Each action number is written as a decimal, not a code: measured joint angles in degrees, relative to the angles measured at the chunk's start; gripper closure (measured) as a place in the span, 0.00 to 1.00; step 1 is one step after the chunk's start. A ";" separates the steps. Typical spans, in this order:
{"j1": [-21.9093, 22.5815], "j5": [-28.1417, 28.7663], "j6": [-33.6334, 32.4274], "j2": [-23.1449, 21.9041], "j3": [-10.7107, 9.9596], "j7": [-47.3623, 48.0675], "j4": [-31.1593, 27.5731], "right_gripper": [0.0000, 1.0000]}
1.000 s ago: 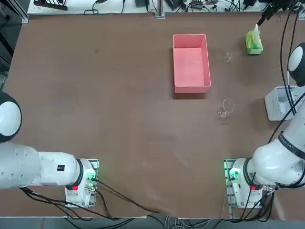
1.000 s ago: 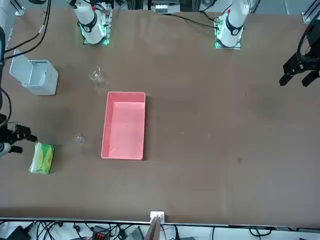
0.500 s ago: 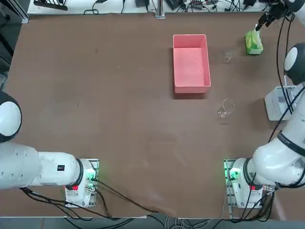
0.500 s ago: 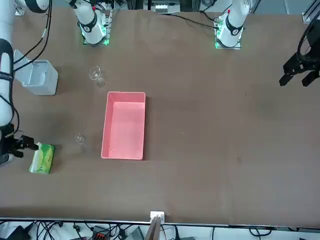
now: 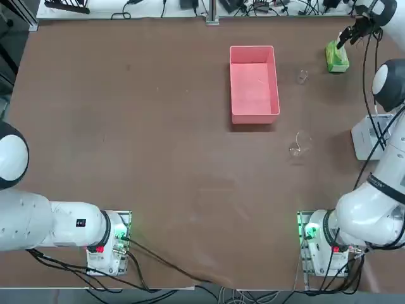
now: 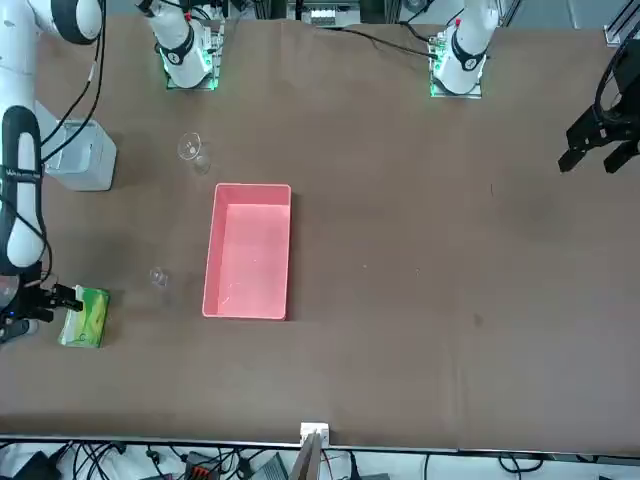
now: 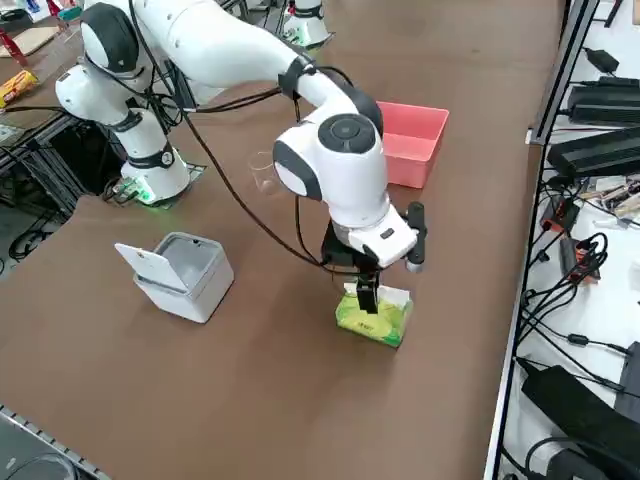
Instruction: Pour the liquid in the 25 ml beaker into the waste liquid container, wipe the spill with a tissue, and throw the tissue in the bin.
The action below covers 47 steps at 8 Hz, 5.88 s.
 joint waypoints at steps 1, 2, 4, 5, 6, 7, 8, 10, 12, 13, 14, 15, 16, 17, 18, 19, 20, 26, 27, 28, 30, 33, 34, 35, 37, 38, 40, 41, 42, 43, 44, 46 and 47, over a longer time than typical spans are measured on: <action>-0.10 0.00 0.26 0.56 0.00 0.01 0.00 0.02; -0.08 0.00 0.37 0.76 0.00 0.05 0.00 0.13; 0.12 -0.39 0.47 0.76 0.01 0.05 0.07 0.47; 0.27 -1.09 0.52 0.77 0.02 0.06 0.16 0.66; 0.44 -1.53 0.54 0.76 0.02 0.07 0.35 0.72; 0.59 -1.79 0.54 0.76 0.02 0.10 0.58 0.77; 0.61 -1.92 0.54 0.76 0.02 0.11 0.68 0.78; 0.63 -2.05 0.53 0.74 0.02 0.11 0.92 0.78; 0.66 -2.99 0.50 0.60 0.02 0.11 1.19 0.81; 0.66 -3.50 0.50 0.57 0.02 0.11 1.41 0.85; 0.70 -4.23 0.47 0.56 0.02 0.11 1.67 0.88; 0.76 -4.86 0.46 0.56 0.02 0.11 1.80 0.99; 0.83 -5.13 0.35 0.55 0.02 0.11 1.86 0.99; 0.88 -5.26 -0.38 0.54 0.02 0.11 2.12 0.99; 0.96 -5.30 -2.48 0.50 0.02 0.11 3.04 0.99; 1.11 -5.32 -5.37 0.38 0.03 0.11 4.74 0.99; 1.28 -5.33 -8.38 0.10 0.03 0.11 6.57 0.99; 2.44 -5.02 -20.46 -1.54 0.90 0.12 13.27 0.99; 2.76 -4.73 -21.71 -2.25 2.46 0.18 13.65 0.99; 3.12 -4.57 -22.98 -2.98 4.08 0.33 13.79 0.99; 3.37 -4.39 -24.42 -5.02 8.14 0.43 13.99 0.99; 3.77 -3.77 -25.03 -6.74 15.18 0.70 13.95 0.99; 4.11 -0.76 -25.09 -6.63 16.54 0.95 13.32 0.99; 4.63 4.59 -25.18 -6.29 16.89 0.97 11.98 0.99; 5.83 10.49 -24.38 -4.99 17.08 0.97 8.69 0.98; 6.39 12.13 -23.17 -4.35 17.10 0.97 7.37 0.97; 6.81 15.92 -22.43 -3.66 17.10 0.97 5.02 0.97; 6.80 17.18 -22.35 -3.40 17.10 0.97 4.04 0.97; 6.80 17.78 -22.29 -3.23 17.10 0.97 3.04 0.97; 6.79 17.92 -22.17 -3.21 17.09 0.97 1.95 0.97; 6.75 17.95 -22.05 -3.19 17.03 0.97 0.86 0.96; 6.62 17.96 -21.49 -3.22 16.87 0.97 -1.52 0.96; 6.56 17.96 -20.70 -3.44 16.82 0.97 -2.76 0.96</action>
